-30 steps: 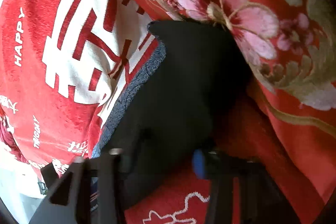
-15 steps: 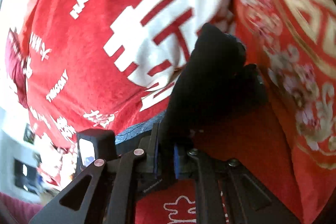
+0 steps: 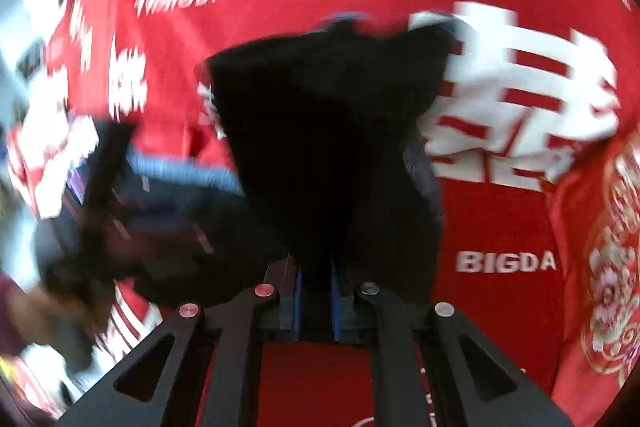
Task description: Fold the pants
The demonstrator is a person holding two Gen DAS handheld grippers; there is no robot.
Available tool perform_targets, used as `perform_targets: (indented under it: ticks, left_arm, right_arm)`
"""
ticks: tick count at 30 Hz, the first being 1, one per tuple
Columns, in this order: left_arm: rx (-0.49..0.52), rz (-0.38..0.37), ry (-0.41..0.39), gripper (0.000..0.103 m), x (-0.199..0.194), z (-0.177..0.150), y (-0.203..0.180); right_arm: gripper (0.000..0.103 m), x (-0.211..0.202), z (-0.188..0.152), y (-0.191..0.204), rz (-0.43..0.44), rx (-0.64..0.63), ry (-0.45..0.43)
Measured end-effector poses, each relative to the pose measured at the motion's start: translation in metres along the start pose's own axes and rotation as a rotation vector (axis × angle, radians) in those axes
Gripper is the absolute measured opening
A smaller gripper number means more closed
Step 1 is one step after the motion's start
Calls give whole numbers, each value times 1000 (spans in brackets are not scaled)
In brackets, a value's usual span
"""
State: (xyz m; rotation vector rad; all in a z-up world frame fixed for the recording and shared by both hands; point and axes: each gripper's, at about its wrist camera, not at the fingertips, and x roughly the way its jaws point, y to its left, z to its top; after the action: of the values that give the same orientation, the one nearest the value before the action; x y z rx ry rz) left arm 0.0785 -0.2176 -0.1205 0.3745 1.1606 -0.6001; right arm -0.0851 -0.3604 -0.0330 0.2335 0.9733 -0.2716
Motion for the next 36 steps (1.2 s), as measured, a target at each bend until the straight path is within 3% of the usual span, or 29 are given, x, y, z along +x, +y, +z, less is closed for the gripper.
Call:
perform_targets:
  ticks: [3,6,7,9,10,13,16,18,20,26,31,32,33,34,36]
  left_arm:
    - [-62,54,35,77,11,-9,46]
    - [-103,71,72,77,16,-14,83]
    - [-109,72,77,77,16,-16,90]
    - [-118,61,87,77,15,-18,99]
    - [-119,51,92,77,13,-19,100]
    - [-117,-35,91,77,3,-17,98]
    - [-94,-150,99,78,-3,-8,83]
    - [-65,-245,139,88,2,-4,66]
    - [-42,-305,170,88,9,-3,47]
    - [14,-287,191,88,30,-12,11]
    - [84,-232,156,88,29,-19,0]
    - [87,-229,154,88,27,-20,0]
    - [84,-229,158,88,26,-21,1]
    - [74,-230,163,88,24,-21,3]
    - [47,-231,162,88,14,-21,11]
  right_arm:
    - [22,50,-15,51,-56,-124,107]
    - [30,100,-40,96,-218,-280,237]
    - [30,106,-49,112,-318,-357,228]
    - [31,98,-57,125,-350,-397,203]
    - [32,90,-57,128,-306,-370,201]
    - [36,62,-43,114,-5,-133,190]
    - [45,49,-31,71,175,209,139]
    - [46,61,-30,31,301,466,127]
    - [46,77,-35,3,389,668,133]
    - [46,98,-66,-30,467,913,149]
    - [46,119,-78,-45,582,1120,63]
    - [42,125,-79,-47,605,1163,57]
    - [32,130,-81,-49,615,1193,57]
    - [5,132,-80,-49,617,1209,61]
    - [5,124,-76,-49,613,1183,69]
